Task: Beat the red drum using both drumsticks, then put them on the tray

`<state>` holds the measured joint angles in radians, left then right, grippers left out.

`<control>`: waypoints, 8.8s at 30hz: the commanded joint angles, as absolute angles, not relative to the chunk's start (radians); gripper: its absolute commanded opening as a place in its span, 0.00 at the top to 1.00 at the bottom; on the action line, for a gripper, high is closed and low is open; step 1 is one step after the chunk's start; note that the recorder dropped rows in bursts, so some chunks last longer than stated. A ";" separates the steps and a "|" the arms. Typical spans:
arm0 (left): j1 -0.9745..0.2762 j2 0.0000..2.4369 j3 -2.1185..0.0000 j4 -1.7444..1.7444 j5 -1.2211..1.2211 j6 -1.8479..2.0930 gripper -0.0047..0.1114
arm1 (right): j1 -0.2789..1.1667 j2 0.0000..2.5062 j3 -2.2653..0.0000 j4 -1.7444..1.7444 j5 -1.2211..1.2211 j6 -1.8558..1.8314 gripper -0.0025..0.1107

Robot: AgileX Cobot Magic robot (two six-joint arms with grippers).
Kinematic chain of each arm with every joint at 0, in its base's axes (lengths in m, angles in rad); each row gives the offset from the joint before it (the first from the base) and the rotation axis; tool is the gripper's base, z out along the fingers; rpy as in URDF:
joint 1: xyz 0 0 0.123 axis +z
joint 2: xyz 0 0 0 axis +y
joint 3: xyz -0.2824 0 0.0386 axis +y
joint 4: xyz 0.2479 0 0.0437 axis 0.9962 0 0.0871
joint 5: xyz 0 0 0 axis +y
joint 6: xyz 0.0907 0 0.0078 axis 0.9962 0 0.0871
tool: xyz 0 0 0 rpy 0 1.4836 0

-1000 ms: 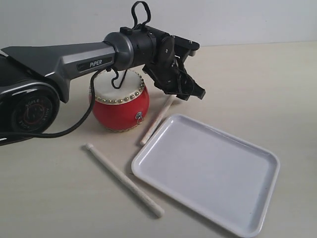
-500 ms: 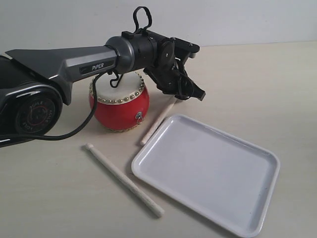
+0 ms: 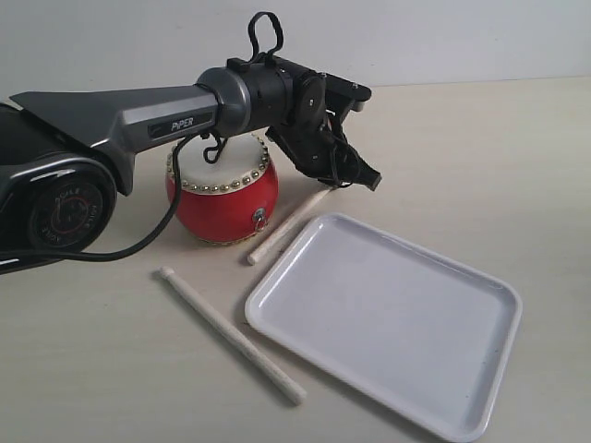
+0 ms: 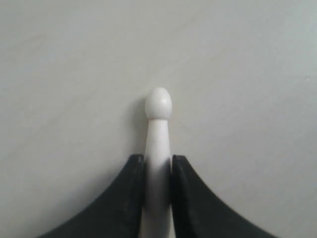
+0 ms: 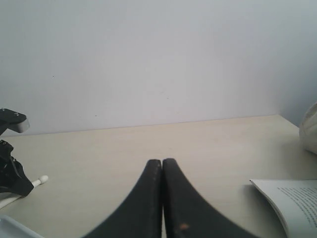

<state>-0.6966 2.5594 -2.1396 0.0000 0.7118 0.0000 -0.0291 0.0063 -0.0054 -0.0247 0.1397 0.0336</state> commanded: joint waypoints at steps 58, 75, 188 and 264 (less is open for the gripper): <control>-0.749 1.555 -1.382 -0.548 0.655 0.331 0.96 | -0.034 0.000 0.000 -0.025 0.134 0.032 0.98; -0.747 0.937 -0.688 -0.727 0.252 0.383 0.96 | -0.034 0.000 0.000 -0.082 -0.018 0.000 0.98; -0.741 0.994 -0.558 -0.824 -0.113 0.223 0.96 | 0.734 1.674 -0.938 1.744 0.804 -1.216 0.49; -0.604 0.906 -0.438 -1.179 0.439 0.717 0.44 | 0.718 1.604 -0.964 1.744 0.757 -1.129 0.98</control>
<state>-0.6091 0.8767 -0.4382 -1.0751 0.4299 0.6144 0.6943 1.6099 -0.9580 1.7401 0.7725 -1.1314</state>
